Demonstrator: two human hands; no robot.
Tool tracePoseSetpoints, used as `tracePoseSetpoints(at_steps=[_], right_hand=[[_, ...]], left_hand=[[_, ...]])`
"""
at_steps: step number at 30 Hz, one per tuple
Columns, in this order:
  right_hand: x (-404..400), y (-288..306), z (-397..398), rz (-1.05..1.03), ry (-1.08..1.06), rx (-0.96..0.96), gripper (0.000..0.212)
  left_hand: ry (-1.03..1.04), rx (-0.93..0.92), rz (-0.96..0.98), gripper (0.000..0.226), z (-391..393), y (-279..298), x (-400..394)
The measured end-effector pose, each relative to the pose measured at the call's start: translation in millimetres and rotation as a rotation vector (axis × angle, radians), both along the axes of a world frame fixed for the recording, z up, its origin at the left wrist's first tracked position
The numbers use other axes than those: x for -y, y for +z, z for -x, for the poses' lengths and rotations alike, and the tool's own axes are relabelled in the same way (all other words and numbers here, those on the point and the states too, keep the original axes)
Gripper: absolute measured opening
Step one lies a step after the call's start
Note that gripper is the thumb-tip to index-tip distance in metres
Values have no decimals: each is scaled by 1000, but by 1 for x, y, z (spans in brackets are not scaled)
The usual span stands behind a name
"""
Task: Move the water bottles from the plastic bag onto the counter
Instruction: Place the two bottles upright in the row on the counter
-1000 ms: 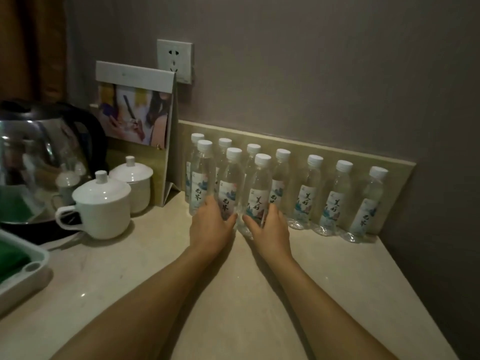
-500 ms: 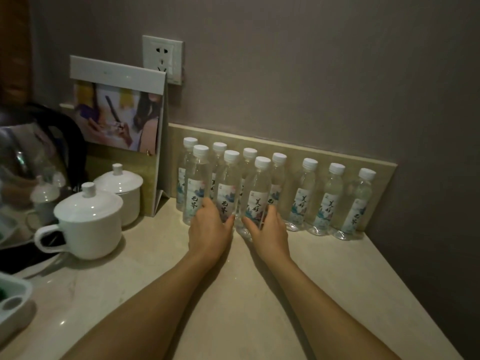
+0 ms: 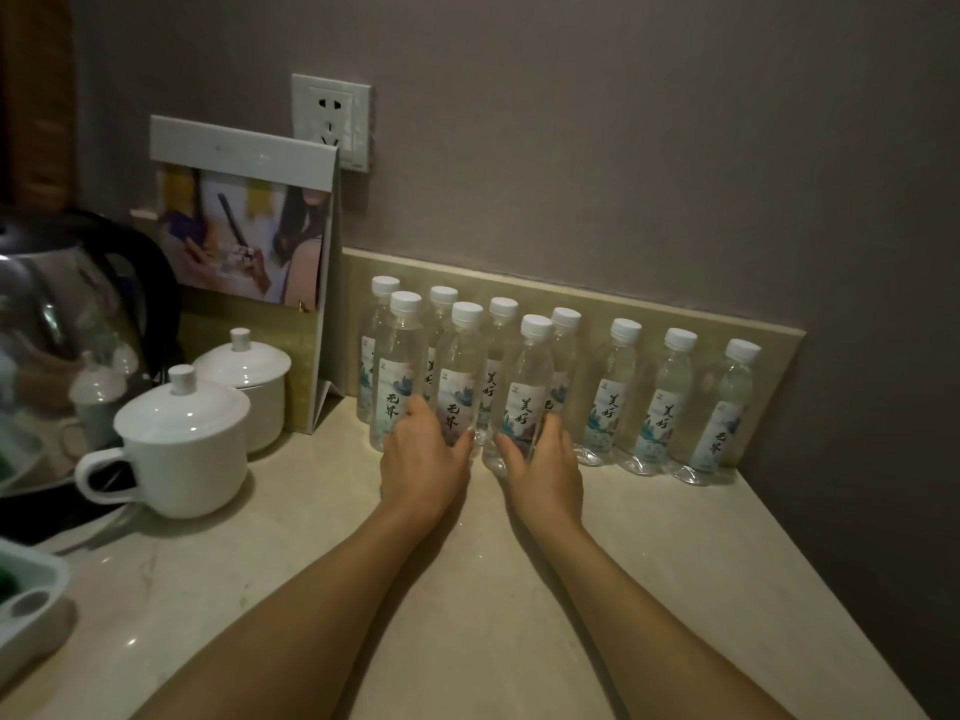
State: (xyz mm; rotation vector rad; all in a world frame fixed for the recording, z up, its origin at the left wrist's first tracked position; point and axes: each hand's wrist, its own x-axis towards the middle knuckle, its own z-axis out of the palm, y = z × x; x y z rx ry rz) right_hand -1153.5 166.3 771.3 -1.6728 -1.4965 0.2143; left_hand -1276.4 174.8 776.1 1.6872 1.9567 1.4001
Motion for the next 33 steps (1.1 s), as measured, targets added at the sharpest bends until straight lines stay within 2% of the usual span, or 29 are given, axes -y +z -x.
tracePoseSetpoints(at_steps=[6,11,18,33], right_hand=[[-2,0,-2,17,9,-49,47],[-3,0,-5,14,36,-54,42],[-4,-1,-6,5,34,-28,38],[-2,-2,-1,-16,-32,-9,46]], left_hand=[[-33,31,-15,44,1,-1,-1],[-86,43,-22,44,5,-2,-3],[-80,37,-25,45,6,-4,-4],[-54,24,-27,47,6,-6,-1]])
